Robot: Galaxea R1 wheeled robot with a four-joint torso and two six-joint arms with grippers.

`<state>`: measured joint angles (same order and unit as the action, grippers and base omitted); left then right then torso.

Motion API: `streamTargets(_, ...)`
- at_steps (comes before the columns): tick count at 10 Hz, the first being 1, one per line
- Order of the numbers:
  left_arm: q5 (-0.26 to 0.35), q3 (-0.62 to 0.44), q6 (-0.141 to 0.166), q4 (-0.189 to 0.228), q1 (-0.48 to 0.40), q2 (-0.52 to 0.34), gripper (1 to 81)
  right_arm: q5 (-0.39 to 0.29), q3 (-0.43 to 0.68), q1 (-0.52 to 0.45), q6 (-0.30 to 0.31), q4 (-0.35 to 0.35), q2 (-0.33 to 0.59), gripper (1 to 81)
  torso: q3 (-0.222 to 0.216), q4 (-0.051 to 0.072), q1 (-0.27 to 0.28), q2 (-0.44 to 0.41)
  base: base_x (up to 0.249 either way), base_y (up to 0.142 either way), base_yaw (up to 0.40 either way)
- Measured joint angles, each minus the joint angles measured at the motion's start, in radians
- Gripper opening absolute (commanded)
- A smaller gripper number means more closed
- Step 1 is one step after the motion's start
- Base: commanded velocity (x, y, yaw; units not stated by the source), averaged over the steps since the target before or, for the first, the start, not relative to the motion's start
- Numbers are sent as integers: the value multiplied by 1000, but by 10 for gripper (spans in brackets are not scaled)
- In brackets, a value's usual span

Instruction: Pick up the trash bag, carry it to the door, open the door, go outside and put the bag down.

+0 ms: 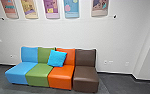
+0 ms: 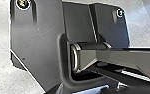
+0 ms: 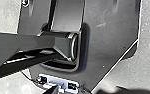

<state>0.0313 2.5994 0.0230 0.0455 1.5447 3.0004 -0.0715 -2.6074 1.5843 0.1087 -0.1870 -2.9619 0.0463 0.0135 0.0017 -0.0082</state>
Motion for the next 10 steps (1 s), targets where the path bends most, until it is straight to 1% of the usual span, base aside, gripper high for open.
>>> streamTargets(2,1,-3,4,0,3,-9,811,-2,9,4,0,0,9,811,0,0,0,0,0,0,0)
streamTargets(4,0,-17,4,-9,2,-46,811,-4,51,3,0,0,36,811,0,0,0,0,0,0,0)
streamTargets(6,0,-84,5,-15,2,-93,811,-7,129,2,0,0,76,811,0,0,0,0,0,0,0)
streamTargets(8,0,-191,5,-16,-1,-151,811,-8,210,-2,0,1,126,811,0,0,0,0,0,0,0)
streamTargets(10,0,-230,5,-18,0,-219,811,-9,308,-3,0,2,190,811,0,0,3,-6,0,0,0)
